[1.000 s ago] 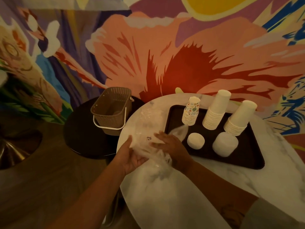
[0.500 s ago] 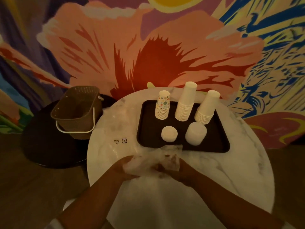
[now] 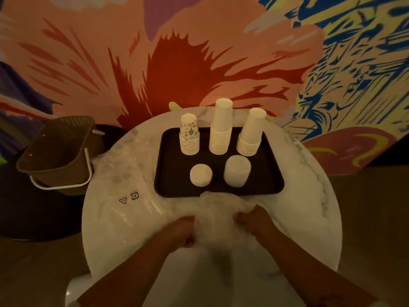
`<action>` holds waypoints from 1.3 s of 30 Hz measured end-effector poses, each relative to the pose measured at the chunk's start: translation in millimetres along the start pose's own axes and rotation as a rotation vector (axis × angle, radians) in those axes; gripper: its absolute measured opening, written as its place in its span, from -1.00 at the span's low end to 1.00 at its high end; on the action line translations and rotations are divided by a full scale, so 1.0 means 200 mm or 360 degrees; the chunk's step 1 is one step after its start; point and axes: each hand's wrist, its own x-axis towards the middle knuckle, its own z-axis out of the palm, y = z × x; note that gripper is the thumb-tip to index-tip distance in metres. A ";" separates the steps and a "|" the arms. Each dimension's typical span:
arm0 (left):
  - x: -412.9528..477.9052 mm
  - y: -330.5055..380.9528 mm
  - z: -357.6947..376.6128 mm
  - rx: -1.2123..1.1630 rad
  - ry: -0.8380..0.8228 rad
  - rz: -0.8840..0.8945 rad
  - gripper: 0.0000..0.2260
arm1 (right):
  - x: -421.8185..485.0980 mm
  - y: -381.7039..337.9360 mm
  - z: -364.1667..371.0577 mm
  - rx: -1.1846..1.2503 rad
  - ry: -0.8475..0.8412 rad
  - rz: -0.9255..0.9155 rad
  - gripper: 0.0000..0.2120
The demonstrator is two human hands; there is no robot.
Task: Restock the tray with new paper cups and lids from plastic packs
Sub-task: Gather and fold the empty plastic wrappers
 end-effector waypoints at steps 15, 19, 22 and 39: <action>0.16 -0.08 0.35 0.2097 0.0340 0.0901 -0.30 | 0.03 0.18 0.02 -0.0977 0.0679 -0.1376 -0.37; 0.19 -0.08 0.34 0.2247 0.0268 0.0796 -0.22 | 0.12 0.28 0.08 -0.1664 0.0109 -0.1535 -0.53; 0.24 -0.10 0.30 0.2189 0.0327 0.0793 -0.05 | 0.20 0.31 0.07 -0.1806 -0.0086 -0.1140 -0.37; 0.23 -0.10 0.21 0.2187 0.0386 0.0810 0.09 | 0.23 0.35 -0.15 -0.1801 0.0056 -0.0832 -0.21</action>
